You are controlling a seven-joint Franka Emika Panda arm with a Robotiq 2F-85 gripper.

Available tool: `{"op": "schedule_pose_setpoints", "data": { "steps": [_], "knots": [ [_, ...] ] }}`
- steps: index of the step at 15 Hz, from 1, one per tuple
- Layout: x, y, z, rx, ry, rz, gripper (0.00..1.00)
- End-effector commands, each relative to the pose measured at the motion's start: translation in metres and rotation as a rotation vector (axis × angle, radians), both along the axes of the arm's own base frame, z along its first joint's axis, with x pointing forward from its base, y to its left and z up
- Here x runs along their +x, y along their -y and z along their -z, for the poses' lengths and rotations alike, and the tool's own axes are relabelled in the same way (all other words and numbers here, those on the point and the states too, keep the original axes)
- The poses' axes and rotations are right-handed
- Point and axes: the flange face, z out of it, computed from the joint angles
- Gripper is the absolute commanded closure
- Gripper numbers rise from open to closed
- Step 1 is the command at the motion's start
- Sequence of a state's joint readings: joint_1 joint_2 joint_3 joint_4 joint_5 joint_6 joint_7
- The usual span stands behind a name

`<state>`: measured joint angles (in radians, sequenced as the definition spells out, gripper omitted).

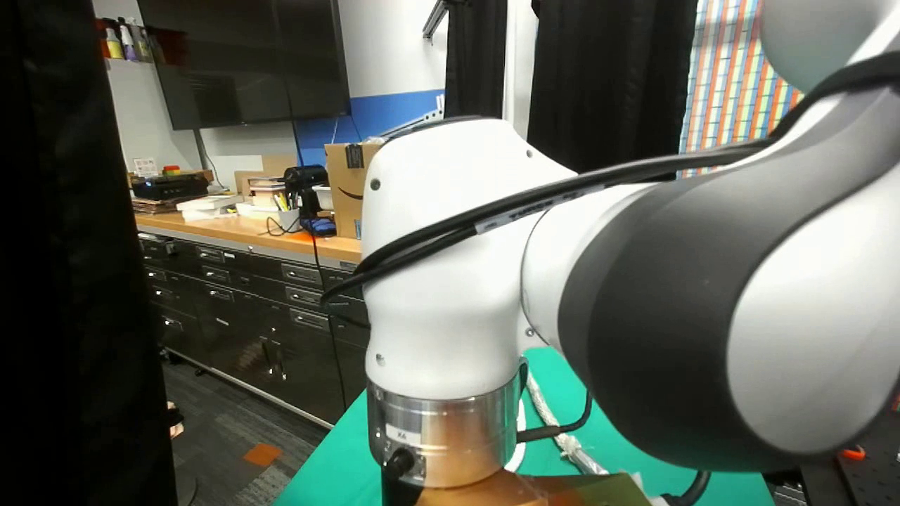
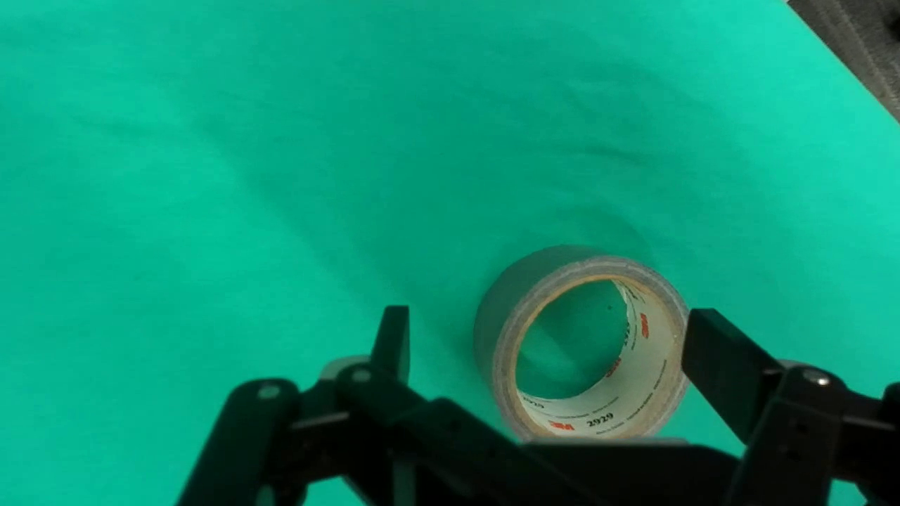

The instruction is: Put the gray tape in the black bowl

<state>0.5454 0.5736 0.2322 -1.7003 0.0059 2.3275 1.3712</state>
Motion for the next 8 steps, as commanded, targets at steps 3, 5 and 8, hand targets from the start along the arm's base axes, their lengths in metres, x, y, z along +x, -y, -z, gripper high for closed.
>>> {"op": "schedule_pose_setpoints", "data": {
  "steps": [3, 5, 8],
  "knots": [
    [0.015, -0.003, 0.023, -0.012, 0.017, 0.038, 0.0],
    [0.019, 0.004, 0.032, -0.017, 0.017, 0.053, 0.0],
    [0.023, 0.011, 0.047, -0.029, 0.014, 0.069, 0.0]
  ]
}}
